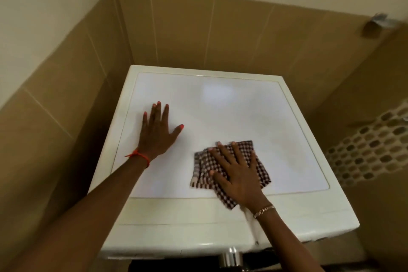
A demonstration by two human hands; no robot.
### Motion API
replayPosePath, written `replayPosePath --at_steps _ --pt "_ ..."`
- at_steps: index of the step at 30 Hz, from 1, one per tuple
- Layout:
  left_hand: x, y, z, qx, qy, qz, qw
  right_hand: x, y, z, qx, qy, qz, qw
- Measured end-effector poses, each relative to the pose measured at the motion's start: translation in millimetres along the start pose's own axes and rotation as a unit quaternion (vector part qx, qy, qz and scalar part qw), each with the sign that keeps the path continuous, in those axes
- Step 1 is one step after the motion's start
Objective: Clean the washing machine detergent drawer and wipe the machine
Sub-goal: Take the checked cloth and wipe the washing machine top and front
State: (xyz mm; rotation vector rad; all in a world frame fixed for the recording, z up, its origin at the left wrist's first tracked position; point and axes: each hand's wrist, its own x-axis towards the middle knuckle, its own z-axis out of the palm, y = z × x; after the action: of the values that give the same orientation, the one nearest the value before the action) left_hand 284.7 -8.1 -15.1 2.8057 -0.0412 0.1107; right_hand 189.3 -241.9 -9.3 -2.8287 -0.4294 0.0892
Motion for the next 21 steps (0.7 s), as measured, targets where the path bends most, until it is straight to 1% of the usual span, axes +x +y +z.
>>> replayPosePath --at_steps 2,3,4,5,7,9,11,13,14,16,18,20,21 --pt "15.0 9.8 4.2 0.005 0.003 0.014 1.0 -3.9 3.2 3.0 0.006 -0.013 -0.084 0.996" --pt "22.0 13.3 6.3 0.009 0.003 0.018 1.0 -10.8 7.8 3.2 0.021 -0.02 -0.102 0.994" --pt "27.1 15.8 8.4 0.012 0.001 0.019 1.0 -19.2 13.7 1.5 0.046 -0.024 -0.099 0.994" --pt "30.1 17.4 10.9 0.015 -0.003 0.017 1.0 -28.2 20.7 -1.0 0.072 -0.015 -0.078 0.994" --pt "33.9 17.3 16.3 0.027 -0.011 0.01 1.0 -37.4 31.3 -9.9 0.099 0.005 0.012 0.995" --pt "34.5 15.8 22.6 0.041 -0.007 0.011 0.999 -31.1 34.6 -15.9 0.083 -0.01 0.104 0.991" --pt "34.7 15.2 25.5 0.042 -0.003 0.014 0.999 -9.6 29.1 -17.5 0.075 -0.011 0.156 0.985" --pt "35.9 15.8 25.3 0.042 0.002 0.012 0.999 24.7 22.2 -14.9 0.118 0.03 0.195 0.973" --pt "36.3 16.3 25.3 0.041 0.003 0.011 0.999 44.2 20.0 -11.9 0.122 0.048 0.201 0.971" --pt "36.6 17.1 25.0 0.038 0.0 0.01 0.999 79.3 15.4 -5.4 0.076 0.052 0.176 0.98" --pt "37.3 15.5 26.6 0.041 0.001 0.011 0.999 101.1 14.5 -3.4 0.018 0.013 0.104 0.994" --pt "37.2 13.9 27.7 0.049 -0.005 0.015 0.999 105.9 22.8 -9.7 0.013 -0.029 0.021 0.999" --pt "38.0 13.1 28.3 0.051 -0.006 0.017 0.999 105.6 31.4 -15.7 0.027 -0.046 -0.005 0.999"
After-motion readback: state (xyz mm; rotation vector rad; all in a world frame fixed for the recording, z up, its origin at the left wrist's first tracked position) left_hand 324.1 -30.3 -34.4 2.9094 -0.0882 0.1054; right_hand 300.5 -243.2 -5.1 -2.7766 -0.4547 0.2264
